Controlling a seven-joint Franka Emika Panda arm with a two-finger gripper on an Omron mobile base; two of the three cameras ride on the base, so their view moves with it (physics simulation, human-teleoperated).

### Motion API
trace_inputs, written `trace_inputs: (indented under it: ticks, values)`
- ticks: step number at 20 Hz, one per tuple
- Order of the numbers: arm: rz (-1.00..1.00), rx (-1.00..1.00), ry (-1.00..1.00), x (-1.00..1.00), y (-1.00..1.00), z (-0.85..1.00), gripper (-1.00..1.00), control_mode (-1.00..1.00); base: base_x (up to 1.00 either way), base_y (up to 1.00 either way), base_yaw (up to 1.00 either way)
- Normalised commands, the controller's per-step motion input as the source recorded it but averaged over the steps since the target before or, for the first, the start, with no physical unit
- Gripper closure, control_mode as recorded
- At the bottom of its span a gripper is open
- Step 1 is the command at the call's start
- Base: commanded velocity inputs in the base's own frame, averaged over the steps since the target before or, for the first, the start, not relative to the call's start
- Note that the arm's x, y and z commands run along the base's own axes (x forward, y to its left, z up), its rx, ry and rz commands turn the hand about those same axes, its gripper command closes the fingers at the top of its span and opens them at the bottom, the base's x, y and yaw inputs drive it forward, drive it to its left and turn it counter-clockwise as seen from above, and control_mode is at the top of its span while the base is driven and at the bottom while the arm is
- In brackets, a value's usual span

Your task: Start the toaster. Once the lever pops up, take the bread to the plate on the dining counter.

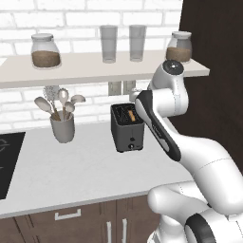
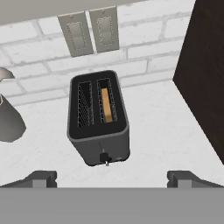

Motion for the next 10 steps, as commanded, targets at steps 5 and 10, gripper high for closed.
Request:
trace_inputs:
  ticks: [5, 10]
  values:
    - [0.0, 0.0, 0.0, 0.0, 0.0, 0.0, -1.0, -1.0, 0.0, 0.0, 0.0]
    - [0.0, 0.0, 0.0, 0.0, 0.0, 0.0, -1.0, -1.0, 0.0, 0.0, 0.0]
